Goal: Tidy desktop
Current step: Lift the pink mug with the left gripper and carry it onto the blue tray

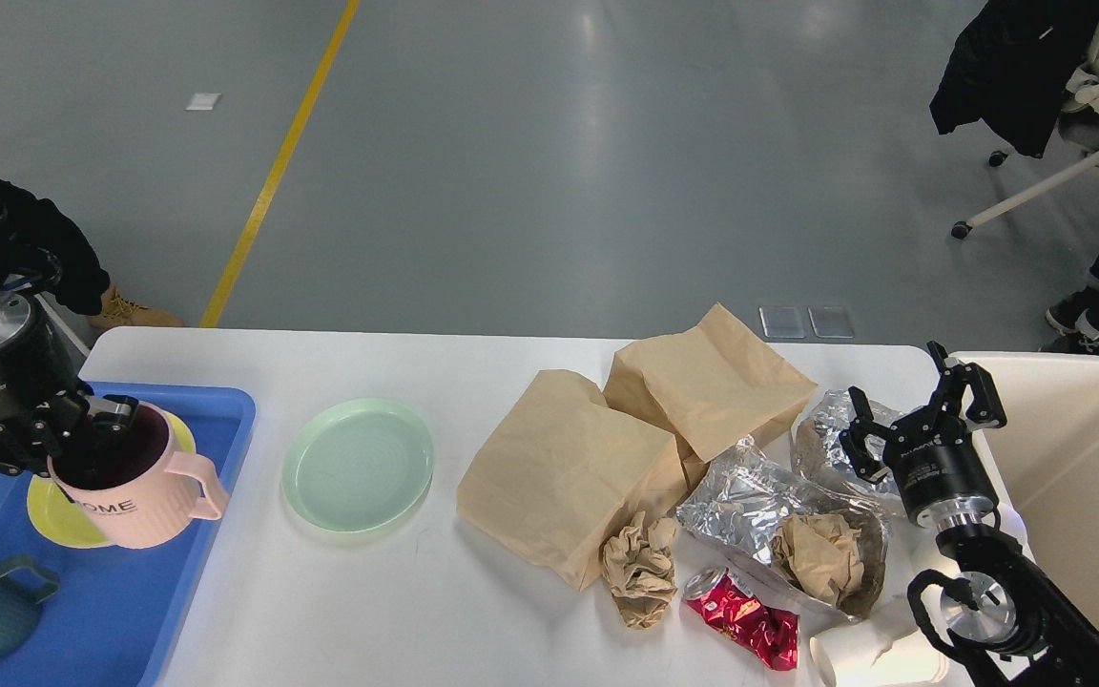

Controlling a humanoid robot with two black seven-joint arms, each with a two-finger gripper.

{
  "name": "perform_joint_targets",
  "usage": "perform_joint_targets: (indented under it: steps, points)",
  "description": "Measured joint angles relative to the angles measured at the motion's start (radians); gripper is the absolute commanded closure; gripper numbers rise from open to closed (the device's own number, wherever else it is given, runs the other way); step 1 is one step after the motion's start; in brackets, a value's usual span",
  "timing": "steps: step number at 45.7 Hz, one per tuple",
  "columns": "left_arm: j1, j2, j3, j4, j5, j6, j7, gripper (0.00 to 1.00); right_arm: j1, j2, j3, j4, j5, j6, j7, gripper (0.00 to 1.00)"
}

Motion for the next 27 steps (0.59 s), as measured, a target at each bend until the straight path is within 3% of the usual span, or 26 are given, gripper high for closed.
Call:
perform_joint_targets:
  steps: [10, 27]
  points:
    - [0.083, 0.099, 0.011, 0.008, 0.031, 0.042, -0.001, 1.0, 0.0, 0.0, 0.0, 0.0, 0.0, 0.0, 0.0, 0.0]
    - [0.295, 0.176, -0.013, 0.079, 0.081, 0.211, -0.003, 1.0, 0.0, 0.0, 0.0, 0.0, 0.0, 0.0, 0.0, 0.0]
